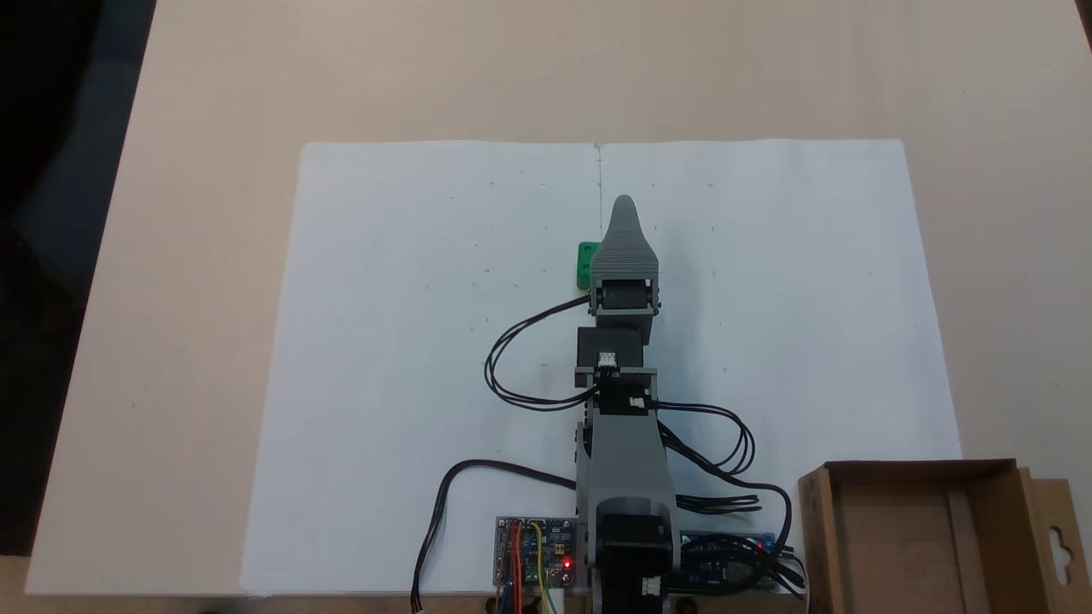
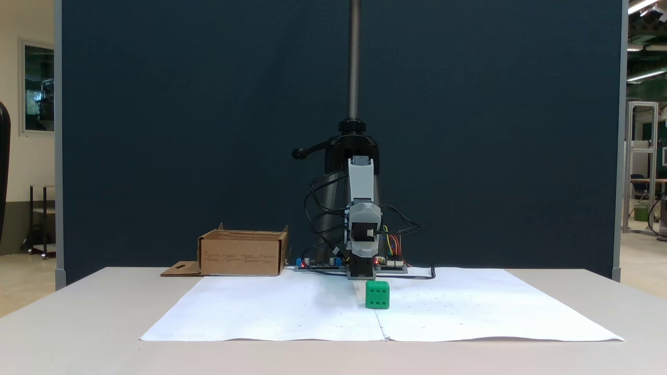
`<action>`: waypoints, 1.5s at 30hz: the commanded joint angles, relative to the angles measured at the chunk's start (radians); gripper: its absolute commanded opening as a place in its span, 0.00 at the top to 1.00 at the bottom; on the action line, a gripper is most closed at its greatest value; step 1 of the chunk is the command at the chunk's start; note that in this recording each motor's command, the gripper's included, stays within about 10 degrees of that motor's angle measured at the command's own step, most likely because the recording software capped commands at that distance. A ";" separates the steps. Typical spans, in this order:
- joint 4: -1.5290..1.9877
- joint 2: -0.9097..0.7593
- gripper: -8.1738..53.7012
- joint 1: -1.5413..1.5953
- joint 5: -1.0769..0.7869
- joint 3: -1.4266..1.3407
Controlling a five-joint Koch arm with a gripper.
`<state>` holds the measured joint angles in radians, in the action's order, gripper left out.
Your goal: Grasp a green dice and put it in the bin.
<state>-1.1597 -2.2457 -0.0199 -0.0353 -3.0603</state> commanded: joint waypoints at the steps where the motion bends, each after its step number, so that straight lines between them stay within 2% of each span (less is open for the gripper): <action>1: -0.021 -0.112 0.17 -0.012 -0.084 -0.071; 33: -0.020 -0.114 0.16 -0.012 -0.084 -0.071; 45: -0.014 -0.114 0.23 -0.018 -0.086 0.000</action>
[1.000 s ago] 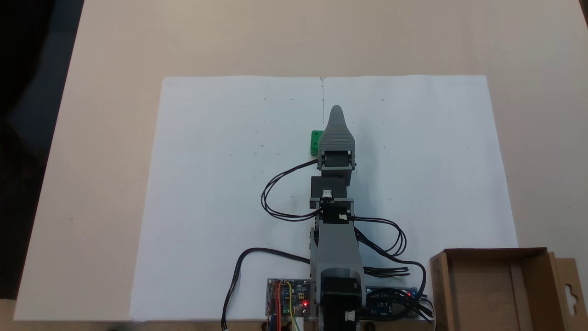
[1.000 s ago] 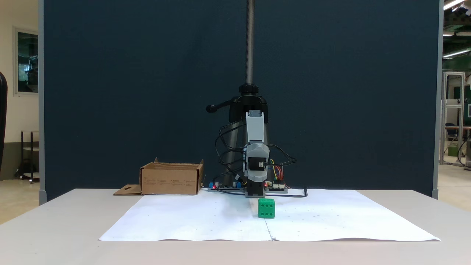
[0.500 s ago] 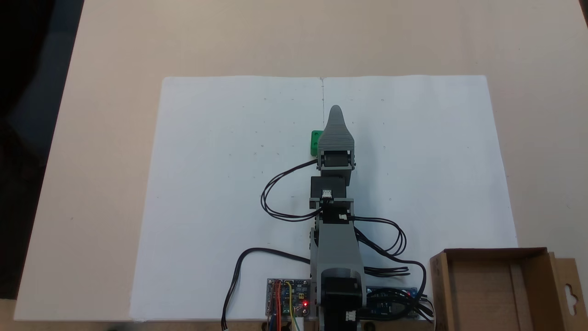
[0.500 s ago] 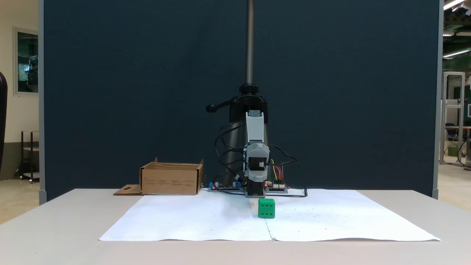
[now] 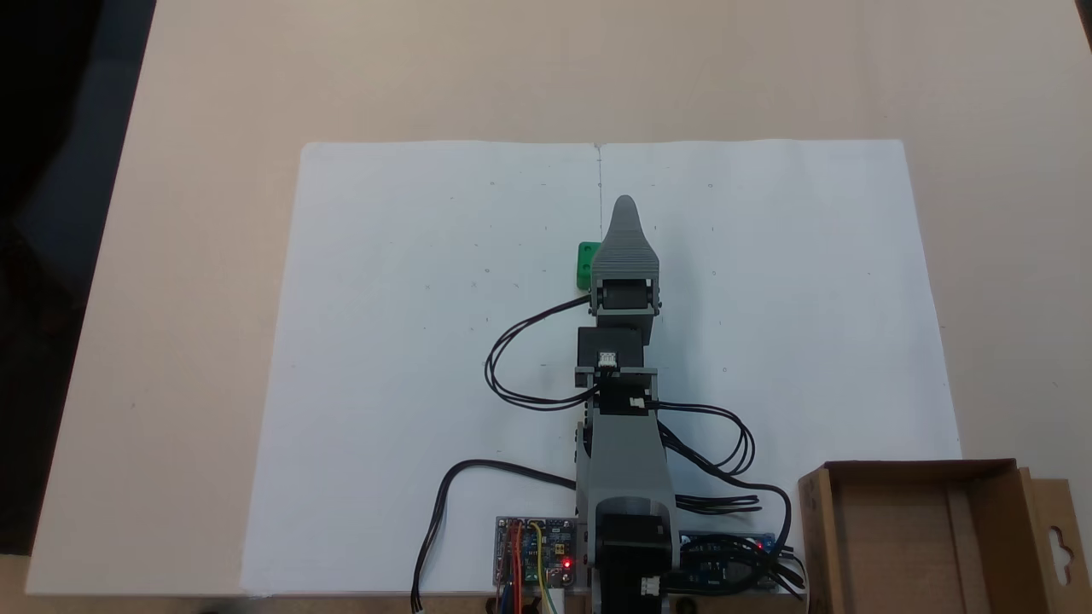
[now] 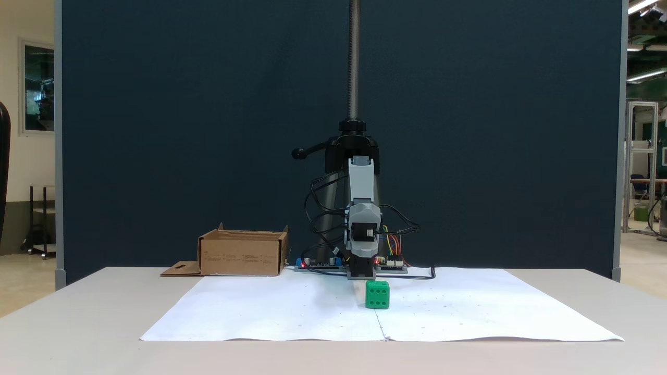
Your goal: Grasp a green dice and put it in the bin.
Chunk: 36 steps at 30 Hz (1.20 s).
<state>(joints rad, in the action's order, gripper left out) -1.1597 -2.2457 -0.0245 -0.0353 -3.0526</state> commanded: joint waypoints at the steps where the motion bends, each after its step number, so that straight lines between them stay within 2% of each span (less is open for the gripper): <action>1: -0.008 -0.114 0.23 -0.014 -0.086 0.008; 9: 0.146 -0.112 0.23 -0.052 -0.084 0.132; 21: 0.673 -0.114 0.19 -0.064 -0.071 0.295; 27: 1.057 -0.117 0.14 -0.061 -0.005 0.520; 31: 1.300 -0.117 0.14 -0.061 0.087 0.718; 36: 1.567 -0.117 0.16 -0.028 0.161 0.781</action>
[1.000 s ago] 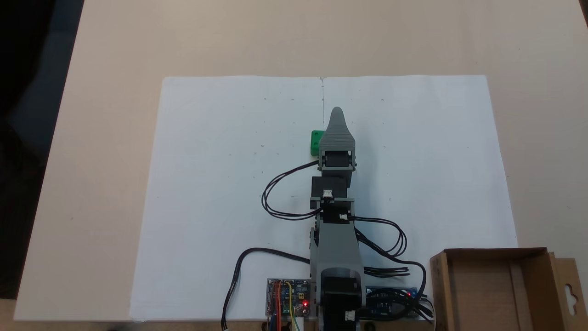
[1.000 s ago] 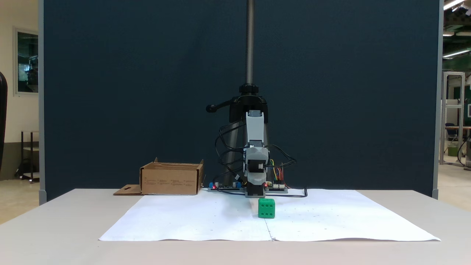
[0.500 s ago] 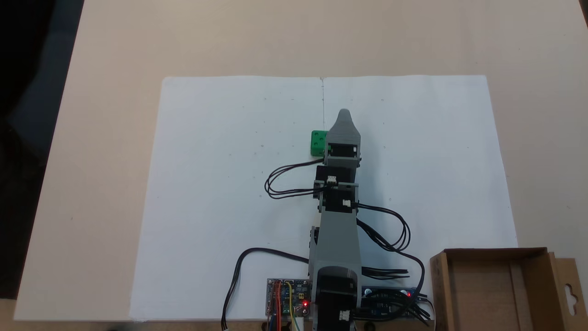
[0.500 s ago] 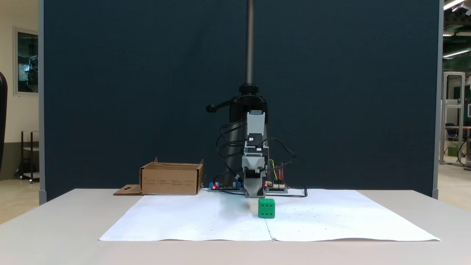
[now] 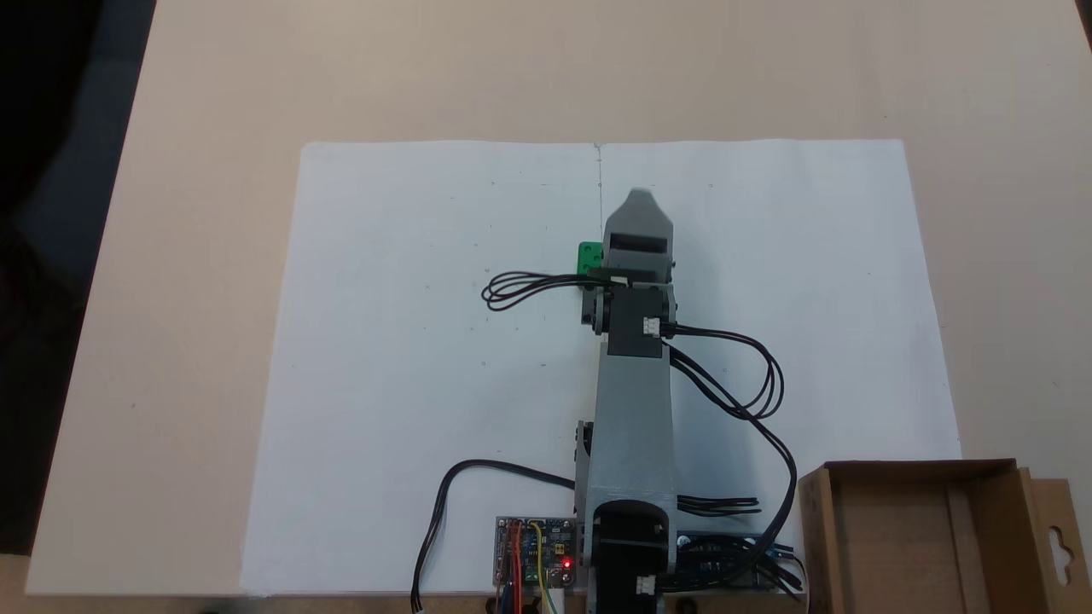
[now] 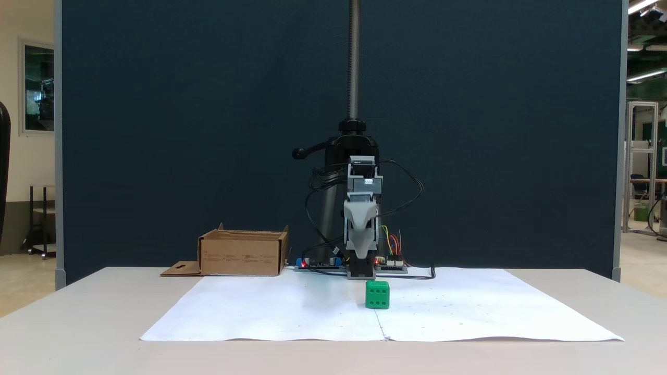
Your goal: Grasp a green dice and put it in the bin.
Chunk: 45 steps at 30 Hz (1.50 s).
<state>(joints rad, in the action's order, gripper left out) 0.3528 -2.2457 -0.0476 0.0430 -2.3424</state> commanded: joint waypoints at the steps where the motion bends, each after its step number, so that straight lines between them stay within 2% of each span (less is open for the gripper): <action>1: 0.109 -0.117 0.16 0.003 0.095 0.075; 9: 0.523 -0.106 0.17 0.064 0.166 0.196; 15: 0.638 -0.064 0.17 0.103 0.206 0.252; 31: 0.669 0.261 0.17 0.130 0.206 0.489; 45: 0.669 0.453 0.17 0.133 0.206 0.604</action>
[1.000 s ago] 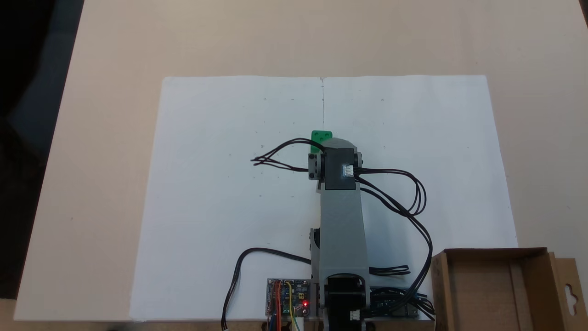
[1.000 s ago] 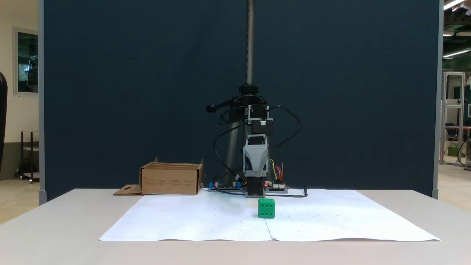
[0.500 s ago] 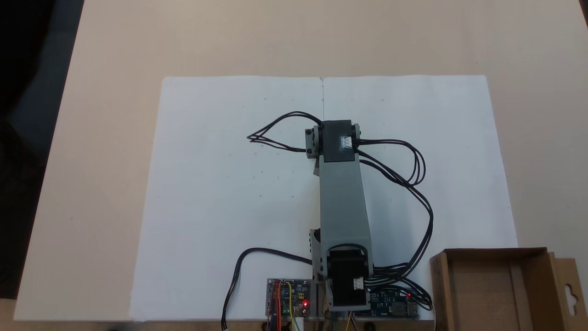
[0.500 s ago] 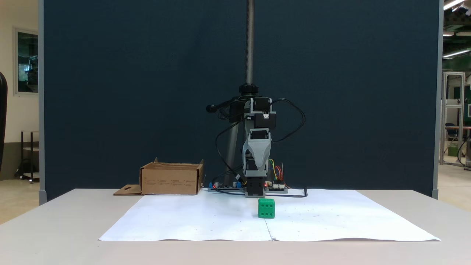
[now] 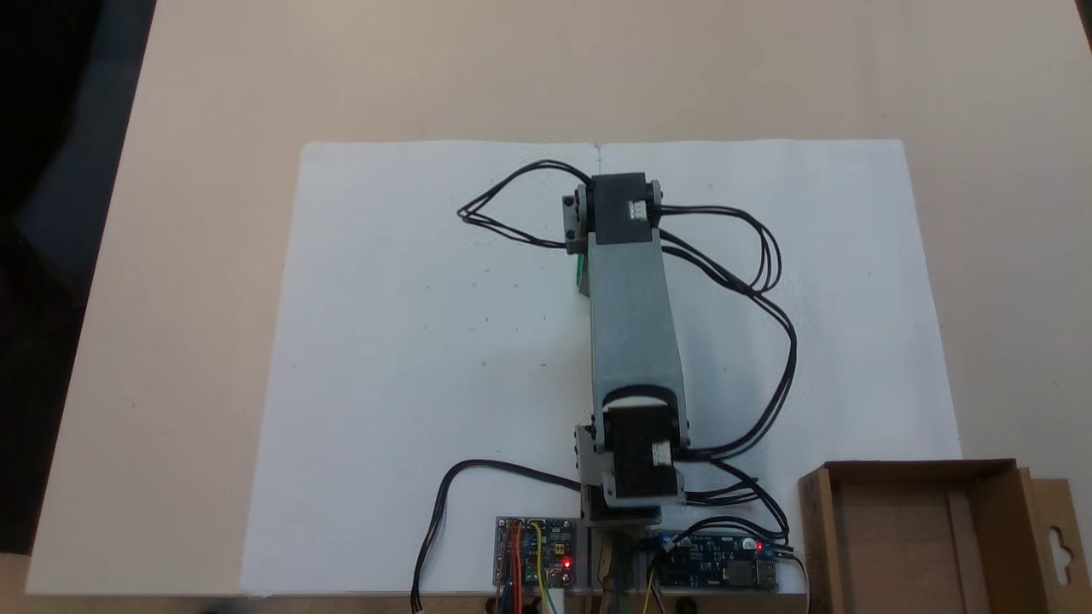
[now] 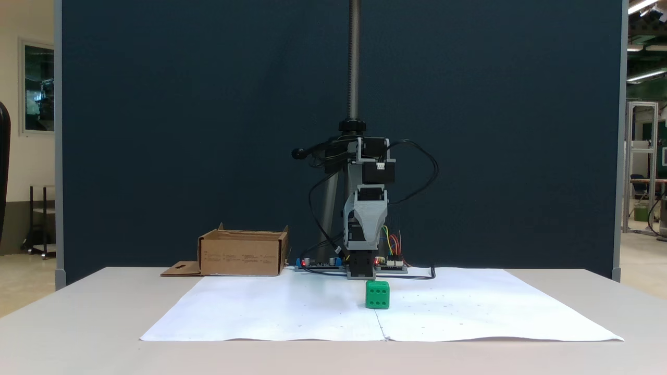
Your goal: Grasp a green dice and put it in the bin.
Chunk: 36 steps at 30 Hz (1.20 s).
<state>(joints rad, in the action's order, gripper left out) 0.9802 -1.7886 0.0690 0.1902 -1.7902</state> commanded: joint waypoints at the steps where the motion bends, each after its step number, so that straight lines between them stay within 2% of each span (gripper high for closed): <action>1: 0.041 0.011 0.17 0.020 0.058 0.058; 36: -0.152 0.245 0.17 0.092 0.179 0.063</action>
<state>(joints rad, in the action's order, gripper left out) 0.8590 -1.5324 0.1565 0.3022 -1.7441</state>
